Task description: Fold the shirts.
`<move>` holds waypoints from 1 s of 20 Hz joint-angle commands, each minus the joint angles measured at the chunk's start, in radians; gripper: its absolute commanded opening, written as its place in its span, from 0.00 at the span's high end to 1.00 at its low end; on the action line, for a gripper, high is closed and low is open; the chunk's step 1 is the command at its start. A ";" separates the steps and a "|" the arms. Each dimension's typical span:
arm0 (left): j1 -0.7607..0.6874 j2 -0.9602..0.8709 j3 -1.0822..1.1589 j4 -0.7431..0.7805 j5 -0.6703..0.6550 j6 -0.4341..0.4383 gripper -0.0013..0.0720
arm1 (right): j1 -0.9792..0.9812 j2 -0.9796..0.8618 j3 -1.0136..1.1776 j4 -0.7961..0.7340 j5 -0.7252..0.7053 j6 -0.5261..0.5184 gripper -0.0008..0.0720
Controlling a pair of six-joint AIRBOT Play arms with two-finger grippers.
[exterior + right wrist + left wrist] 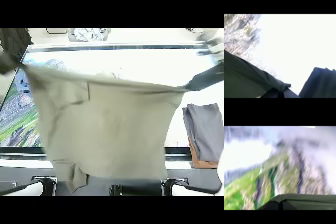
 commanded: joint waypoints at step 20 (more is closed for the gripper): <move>-0.054 -0.390 -0.147 0.069 -0.098 0.087 0.94 | 0.078 -0.309 -0.076 -0.051 -0.140 0.032 0.93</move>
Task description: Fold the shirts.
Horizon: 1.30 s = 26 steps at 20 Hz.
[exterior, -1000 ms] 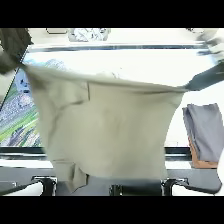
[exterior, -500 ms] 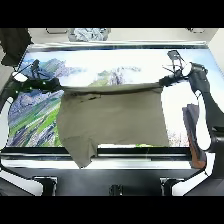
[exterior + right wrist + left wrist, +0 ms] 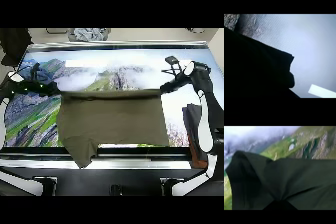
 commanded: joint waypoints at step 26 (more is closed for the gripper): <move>0.140 0.633 -1.104 0.037 -0.129 0.043 0.36 | -0.205 0.320 -0.481 0.035 0.402 -0.045 0.25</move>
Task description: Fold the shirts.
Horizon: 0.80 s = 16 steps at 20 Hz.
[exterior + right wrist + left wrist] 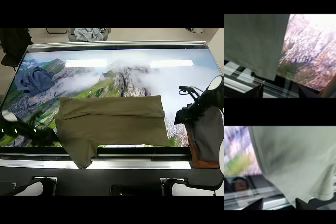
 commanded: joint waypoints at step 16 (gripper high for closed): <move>-0.183 0.131 -0.361 -0.151 0.439 -0.013 0.94 | -0.005 0.167 -0.473 0.058 -0.234 -0.050 0.13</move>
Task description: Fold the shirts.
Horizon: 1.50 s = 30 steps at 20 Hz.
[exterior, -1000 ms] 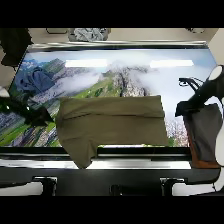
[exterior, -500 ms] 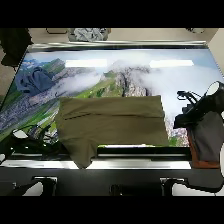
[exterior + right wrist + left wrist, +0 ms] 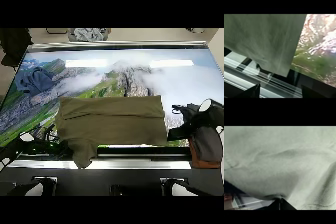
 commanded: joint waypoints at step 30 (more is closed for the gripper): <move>-0.008 -0.269 0.781 0.064 0.138 -0.076 0.94 | 0.161 -0.265 0.459 0.105 -0.405 0.103 0.93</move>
